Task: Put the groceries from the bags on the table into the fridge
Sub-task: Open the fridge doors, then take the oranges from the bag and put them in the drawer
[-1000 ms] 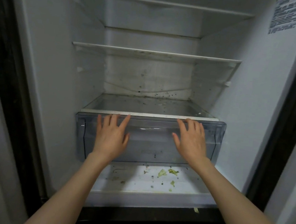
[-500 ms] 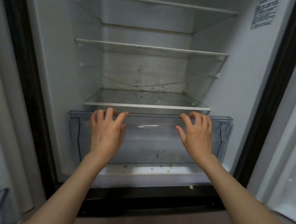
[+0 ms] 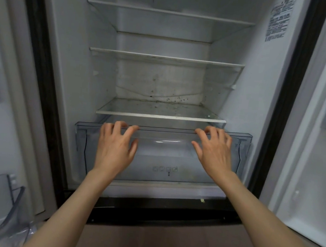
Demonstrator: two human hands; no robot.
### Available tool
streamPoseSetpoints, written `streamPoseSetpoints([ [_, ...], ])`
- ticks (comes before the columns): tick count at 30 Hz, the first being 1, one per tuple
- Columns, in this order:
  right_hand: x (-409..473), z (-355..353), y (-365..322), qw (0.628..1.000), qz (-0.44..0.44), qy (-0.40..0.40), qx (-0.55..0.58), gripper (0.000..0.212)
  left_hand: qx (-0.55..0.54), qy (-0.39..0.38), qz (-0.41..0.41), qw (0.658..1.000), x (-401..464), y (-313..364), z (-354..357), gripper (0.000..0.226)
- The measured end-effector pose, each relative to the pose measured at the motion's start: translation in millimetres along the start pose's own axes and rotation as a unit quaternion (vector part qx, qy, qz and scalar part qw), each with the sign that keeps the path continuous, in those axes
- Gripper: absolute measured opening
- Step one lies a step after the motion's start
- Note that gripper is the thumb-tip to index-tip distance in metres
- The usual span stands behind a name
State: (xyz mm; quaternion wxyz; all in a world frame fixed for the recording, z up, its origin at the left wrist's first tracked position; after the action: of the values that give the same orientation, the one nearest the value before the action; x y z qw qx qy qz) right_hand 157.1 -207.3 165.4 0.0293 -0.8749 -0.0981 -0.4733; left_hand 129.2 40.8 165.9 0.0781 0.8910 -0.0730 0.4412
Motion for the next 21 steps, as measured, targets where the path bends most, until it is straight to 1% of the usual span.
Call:
streamPoseSetpoints([
  [3,-3,-1,-1,1.000,0.001,-0.008,0.012,0.038,-0.001,-0.008,0.006,1.000,-1,-1,0,0.039],
  [6,-13,0,-1,0.999,0.004,-0.020,0.032,0.051,0.010,-0.023,0.010,1.000,-7,0,4,0.049],
  [9,-30,3,-3,0.996,0.010,-0.064,0.055,0.059,0.011,-0.057,0.012,0.998,-20,3,7,0.060],
  [12,-48,-1,-6,0.992,0.001,-0.089,0.085,0.058,-0.011,-0.097,-0.011,0.995,-40,8,4,0.060],
  [15,-69,-11,-13,0.986,-0.009,-0.117,0.120,0.062,-0.006,-0.130,-0.031,0.991,-73,20,-5,0.061],
  [20,-126,-29,-35,0.968,-0.062,-0.162,0.179,0.061,0.005,-0.155,-0.090,0.984,-145,39,-28,0.060],
  [21,-141,-34,-40,0.962,-0.068,-0.183,0.189,0.061,0.011,-0.162,-0.102,0.981,-163,44,-34,0.059],
])
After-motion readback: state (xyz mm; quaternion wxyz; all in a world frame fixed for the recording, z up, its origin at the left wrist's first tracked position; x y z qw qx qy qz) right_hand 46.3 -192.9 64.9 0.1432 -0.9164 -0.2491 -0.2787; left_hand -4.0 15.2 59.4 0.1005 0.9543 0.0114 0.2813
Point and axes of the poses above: each hand's wrist, its own x-axis towards the middle knuckle, its own z-axis out of the palm, y = z × x, the point moved 4 cm from there along x, towards the middle knuckle, and after that the axes turned 1 degree about -y, right-handed, at the moved point
